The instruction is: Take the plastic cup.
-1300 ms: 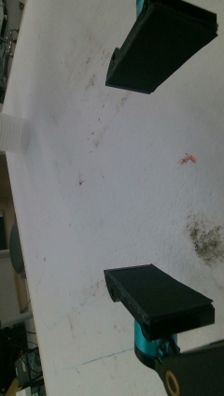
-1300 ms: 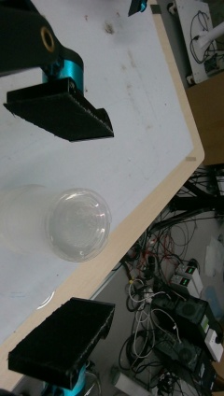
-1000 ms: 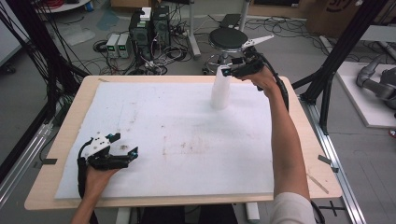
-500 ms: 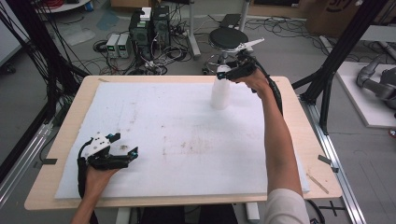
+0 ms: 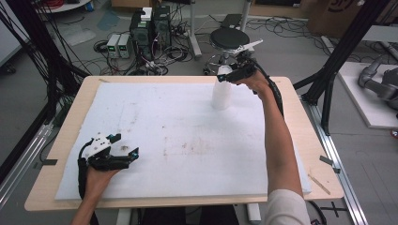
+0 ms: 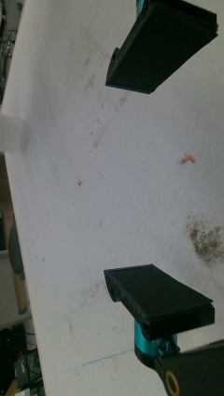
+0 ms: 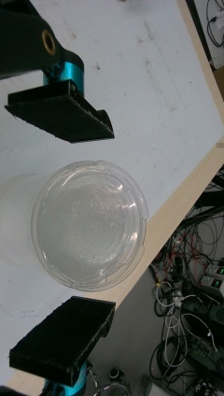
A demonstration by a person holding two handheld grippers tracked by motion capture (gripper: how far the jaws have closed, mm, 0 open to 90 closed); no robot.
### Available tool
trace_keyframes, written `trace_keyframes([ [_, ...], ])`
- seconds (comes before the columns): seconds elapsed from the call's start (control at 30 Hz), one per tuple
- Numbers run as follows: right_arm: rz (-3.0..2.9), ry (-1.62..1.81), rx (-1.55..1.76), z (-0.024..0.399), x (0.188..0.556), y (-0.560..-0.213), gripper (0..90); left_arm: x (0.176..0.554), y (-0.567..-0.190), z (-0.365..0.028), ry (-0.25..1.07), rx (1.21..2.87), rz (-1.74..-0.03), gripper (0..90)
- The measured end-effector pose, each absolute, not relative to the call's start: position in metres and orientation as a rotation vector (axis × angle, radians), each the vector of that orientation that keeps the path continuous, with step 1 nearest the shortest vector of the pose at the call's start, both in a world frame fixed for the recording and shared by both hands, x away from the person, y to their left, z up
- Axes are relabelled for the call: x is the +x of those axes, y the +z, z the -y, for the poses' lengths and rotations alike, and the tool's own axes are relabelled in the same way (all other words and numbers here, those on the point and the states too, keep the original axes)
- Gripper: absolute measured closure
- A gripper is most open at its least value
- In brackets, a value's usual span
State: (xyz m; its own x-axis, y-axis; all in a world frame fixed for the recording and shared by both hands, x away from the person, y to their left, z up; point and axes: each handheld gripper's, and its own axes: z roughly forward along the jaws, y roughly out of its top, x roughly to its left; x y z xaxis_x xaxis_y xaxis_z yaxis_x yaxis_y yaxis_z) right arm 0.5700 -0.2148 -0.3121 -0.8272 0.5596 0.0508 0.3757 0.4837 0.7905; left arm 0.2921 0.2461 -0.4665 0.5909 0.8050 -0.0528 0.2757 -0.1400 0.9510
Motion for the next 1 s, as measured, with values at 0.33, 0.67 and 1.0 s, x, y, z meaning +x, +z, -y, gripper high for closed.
trace_keyframes([
  [0.33, -2.489, 1.286, 0.809, 0.218, 0.568, -0.320, 14.9, 0.292, -0.466, -0.246, 0.587, 1.705, -0.903, 8.0],
  [0.67, -2.483, 1.265, 0.808, 0.214, 0.569, -0.322, 18.6, 0.292, -0.466, -0.246, 0.587, 1.703, -0.901, 7.9],
  [1.0, -2.467, 1.249, 0.805, 0.217, 0.568, -0.321, 24.9, 0.293, -0.466, -0.246, 0.584, 1.708, -0.901, 8.0],
])
